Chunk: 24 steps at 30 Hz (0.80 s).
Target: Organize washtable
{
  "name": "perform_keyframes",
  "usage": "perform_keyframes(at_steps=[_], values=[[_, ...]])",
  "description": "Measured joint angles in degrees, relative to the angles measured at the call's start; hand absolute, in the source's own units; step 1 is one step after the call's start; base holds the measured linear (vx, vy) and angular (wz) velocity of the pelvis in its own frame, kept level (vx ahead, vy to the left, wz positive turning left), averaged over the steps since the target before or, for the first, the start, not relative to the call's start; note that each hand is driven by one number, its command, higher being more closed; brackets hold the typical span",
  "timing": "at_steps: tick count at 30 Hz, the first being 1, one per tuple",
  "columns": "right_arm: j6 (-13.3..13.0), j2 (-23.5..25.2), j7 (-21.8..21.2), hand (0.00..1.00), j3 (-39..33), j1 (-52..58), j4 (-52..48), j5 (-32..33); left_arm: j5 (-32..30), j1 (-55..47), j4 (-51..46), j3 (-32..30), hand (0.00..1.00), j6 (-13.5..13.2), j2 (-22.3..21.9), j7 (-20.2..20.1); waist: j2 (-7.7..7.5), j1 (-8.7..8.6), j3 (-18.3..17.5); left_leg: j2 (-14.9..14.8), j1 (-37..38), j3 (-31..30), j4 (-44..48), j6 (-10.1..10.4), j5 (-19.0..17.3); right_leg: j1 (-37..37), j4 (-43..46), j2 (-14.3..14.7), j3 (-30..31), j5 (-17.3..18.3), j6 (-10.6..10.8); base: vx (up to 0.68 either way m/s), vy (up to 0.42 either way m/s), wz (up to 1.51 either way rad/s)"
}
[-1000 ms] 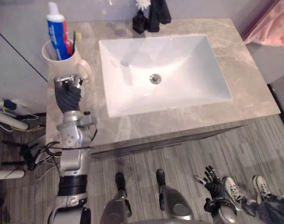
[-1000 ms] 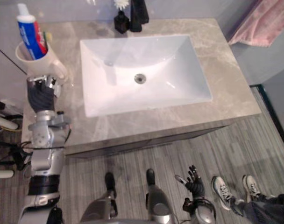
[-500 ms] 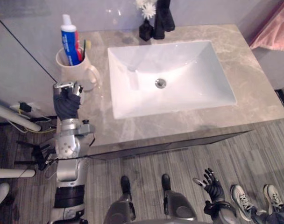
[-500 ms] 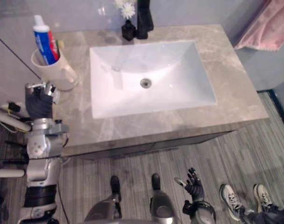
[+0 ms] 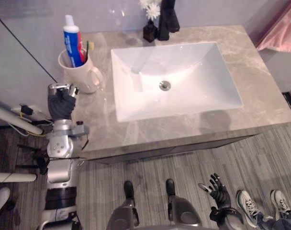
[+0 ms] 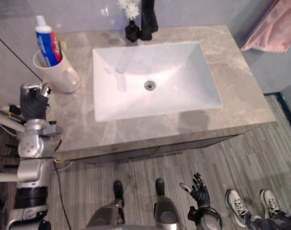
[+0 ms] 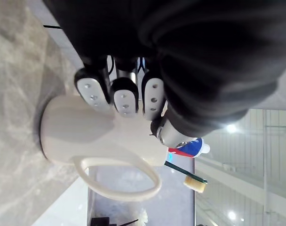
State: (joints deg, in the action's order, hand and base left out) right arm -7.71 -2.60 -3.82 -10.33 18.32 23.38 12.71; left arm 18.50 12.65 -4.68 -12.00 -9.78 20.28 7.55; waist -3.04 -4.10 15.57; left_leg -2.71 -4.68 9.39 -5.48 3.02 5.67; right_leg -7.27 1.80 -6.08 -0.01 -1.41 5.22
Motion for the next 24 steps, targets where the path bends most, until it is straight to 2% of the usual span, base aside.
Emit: perform_keyframes(at_steps=[24], values=[[0.4, 0.0, 0.1, 0.0, -0.6, 0.0, -0.1, 0.0, -0.1, 7.7, 5.5, 0.4, 1.0, 0.8, 1.9, 0.2, 0.0, -0.34, 0.0, 0.0, -0.5, 1.2, 0.1, -0.1, 0.1, -1.2, 0.1, 0.1, 1.2, 0.0, 0.0, 0.0, -0.001, -0.02]])
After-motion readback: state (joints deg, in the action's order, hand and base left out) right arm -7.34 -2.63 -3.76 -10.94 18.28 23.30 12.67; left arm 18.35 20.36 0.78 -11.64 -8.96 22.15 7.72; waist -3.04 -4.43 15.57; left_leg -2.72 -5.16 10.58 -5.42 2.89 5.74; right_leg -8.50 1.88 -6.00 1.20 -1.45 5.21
